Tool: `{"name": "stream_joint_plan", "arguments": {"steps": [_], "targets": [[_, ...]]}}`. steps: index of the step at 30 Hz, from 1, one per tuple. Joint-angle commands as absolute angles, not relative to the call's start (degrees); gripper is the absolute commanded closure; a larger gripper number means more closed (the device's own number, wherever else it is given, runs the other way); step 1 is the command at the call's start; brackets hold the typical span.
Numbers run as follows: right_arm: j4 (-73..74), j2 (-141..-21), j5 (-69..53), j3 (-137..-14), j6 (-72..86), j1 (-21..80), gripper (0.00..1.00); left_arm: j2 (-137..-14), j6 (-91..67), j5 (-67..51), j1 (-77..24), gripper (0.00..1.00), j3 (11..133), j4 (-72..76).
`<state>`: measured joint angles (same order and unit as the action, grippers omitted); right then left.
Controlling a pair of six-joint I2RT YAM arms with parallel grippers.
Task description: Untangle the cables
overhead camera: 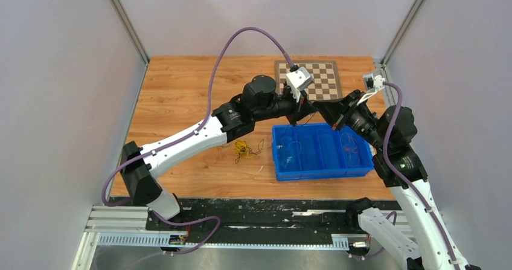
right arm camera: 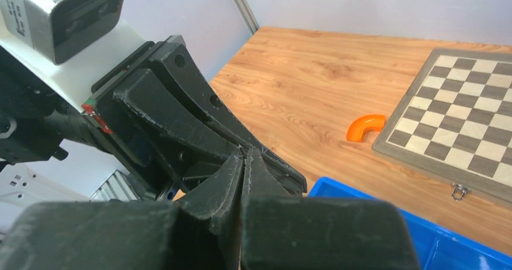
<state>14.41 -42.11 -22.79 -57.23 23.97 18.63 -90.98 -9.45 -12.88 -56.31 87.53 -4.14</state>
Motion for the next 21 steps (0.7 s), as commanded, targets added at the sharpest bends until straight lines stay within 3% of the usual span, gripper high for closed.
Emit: {"name": "stream_joint_plan", "arguments": {"steps": [1,6,8,12,21], "targets": [[16.08,-40.19,-23.17,-61.02,25.29,19.01,1.00,-87.78,-12.04,-12.79,-53.09,1.00,83.95,-3.07],[16.33,-41.09,-22.17,-60.00,28.40,19.00,1.00,-84.30,-12.67,-21.99,-52.84,1.00,77.78,8.16],[18.54,-41.49,-18.86,-60.45,28.71,18.95,1.00,-84.32,-10.90,-21.67,-53.32,1.00,78.57,6.10],[30.55,-44.06,-10.30,-64.21,32.03,18.93,1.00,-83.36,-2.00,-10.69,-54.83,1.00,78.95,3.80],[37.83,-45.78,-15.34,-61.47,43.50,16.75,1.00,-82.58,30.61,2.85,-57.92,1.00,74.21,14.13]]}}
